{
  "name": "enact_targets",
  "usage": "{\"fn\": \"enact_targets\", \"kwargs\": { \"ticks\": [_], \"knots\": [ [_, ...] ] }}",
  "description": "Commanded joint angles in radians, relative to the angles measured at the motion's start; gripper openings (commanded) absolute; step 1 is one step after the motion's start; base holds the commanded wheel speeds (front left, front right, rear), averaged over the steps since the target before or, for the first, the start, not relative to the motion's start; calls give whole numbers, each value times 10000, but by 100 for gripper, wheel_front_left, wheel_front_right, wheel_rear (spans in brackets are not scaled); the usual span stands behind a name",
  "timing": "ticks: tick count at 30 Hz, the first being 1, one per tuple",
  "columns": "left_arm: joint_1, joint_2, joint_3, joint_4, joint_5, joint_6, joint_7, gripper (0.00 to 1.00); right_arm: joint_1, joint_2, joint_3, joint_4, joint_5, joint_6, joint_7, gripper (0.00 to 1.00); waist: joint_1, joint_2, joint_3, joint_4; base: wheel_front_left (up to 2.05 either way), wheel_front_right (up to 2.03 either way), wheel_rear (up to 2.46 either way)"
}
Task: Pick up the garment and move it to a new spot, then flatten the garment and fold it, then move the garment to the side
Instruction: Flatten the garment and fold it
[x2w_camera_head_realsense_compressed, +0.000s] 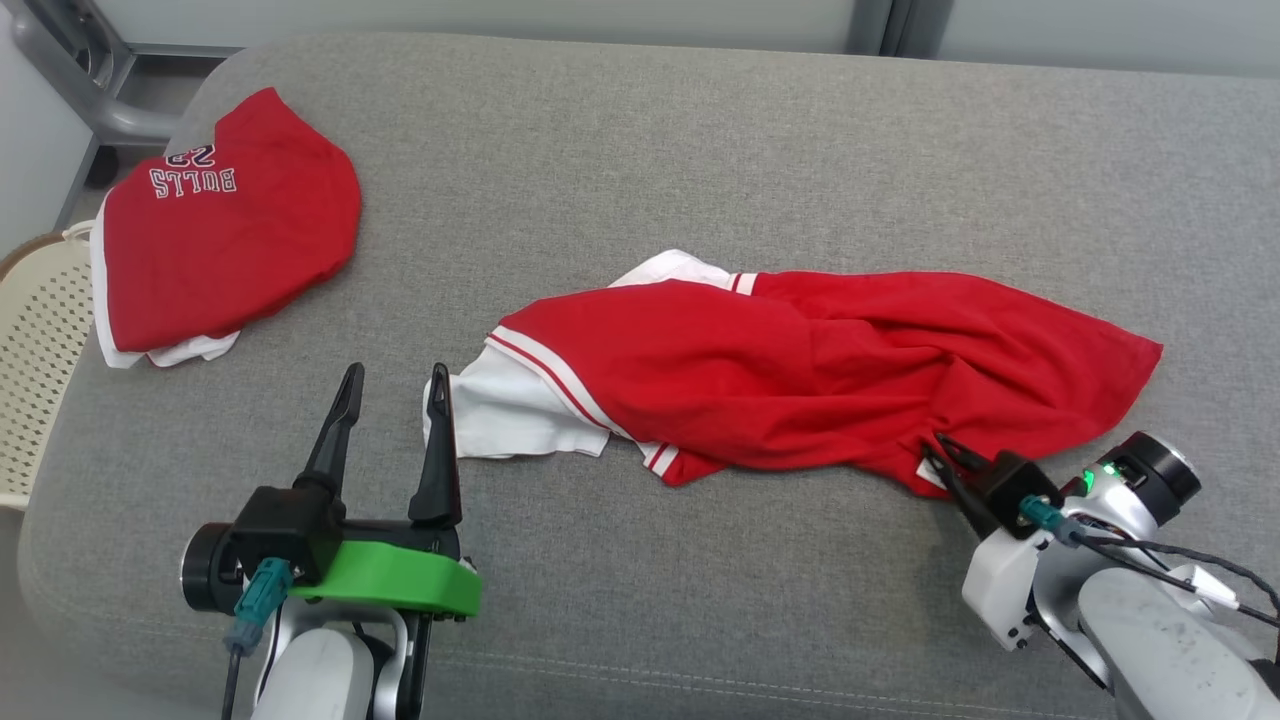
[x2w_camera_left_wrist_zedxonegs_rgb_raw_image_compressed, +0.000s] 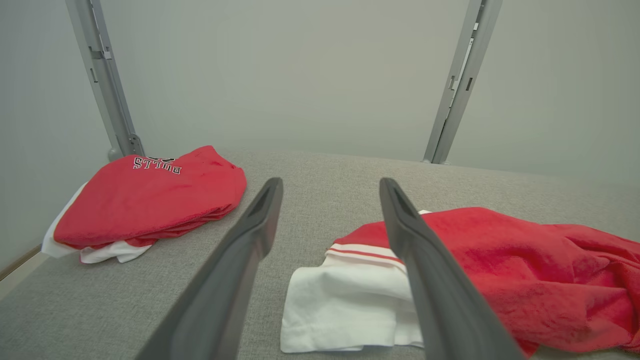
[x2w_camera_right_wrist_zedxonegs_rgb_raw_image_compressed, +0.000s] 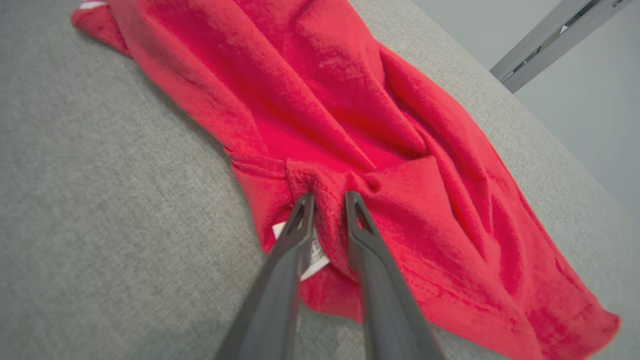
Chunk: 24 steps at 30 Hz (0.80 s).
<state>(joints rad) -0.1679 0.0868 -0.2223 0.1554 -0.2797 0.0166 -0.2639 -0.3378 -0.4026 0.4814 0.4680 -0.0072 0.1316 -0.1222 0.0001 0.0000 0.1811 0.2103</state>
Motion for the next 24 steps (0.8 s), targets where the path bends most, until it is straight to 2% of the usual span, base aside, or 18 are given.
{"fn": "enact_targets", "kwargs": {
  "ticks": [1,7,9,14,20,23,24],
  "knots": [
    [-125,-12,68,-11,107,-48,-5,100,-64,-37,-129,-47,155,-17,-101,0,-1,0,20,-28,0,0,0],
    [-101,-125,331,-52,278,-129,-5,100,447,179,-1276,-890,1653,-16,-477,0,-1,0,123,-345,0,0,0],
    [-147,-154,394,-41,355,-172,-4,100,678,465,-1730,-1224,2777,-17,-500,0,-1,0,152,-460,0,0,0],
    [-245,-204,474,8,487,-303,-5,100,1055,520,-2507,-1830,4816,-17,-240,0,-1,0,224,-609,0,0,0],
    [-322,-246,567,33,610,-411,-5,100,1308,624,-3135,-1733,7225,-16,226,0,-1,0,292,-673,0,0,0],
    [-329,-256,622,58,650,-430,-5,100,1172,585,-3122,-1397,8174,-16,450,0,-1,0,330,-707,0,0,0],
    [-335,-258,626,68,667,-451,-5,100,1097,490,-3047,-1272,8339,-16,476,20,-1,0,343,-712,0,0,0]
  ]
}}
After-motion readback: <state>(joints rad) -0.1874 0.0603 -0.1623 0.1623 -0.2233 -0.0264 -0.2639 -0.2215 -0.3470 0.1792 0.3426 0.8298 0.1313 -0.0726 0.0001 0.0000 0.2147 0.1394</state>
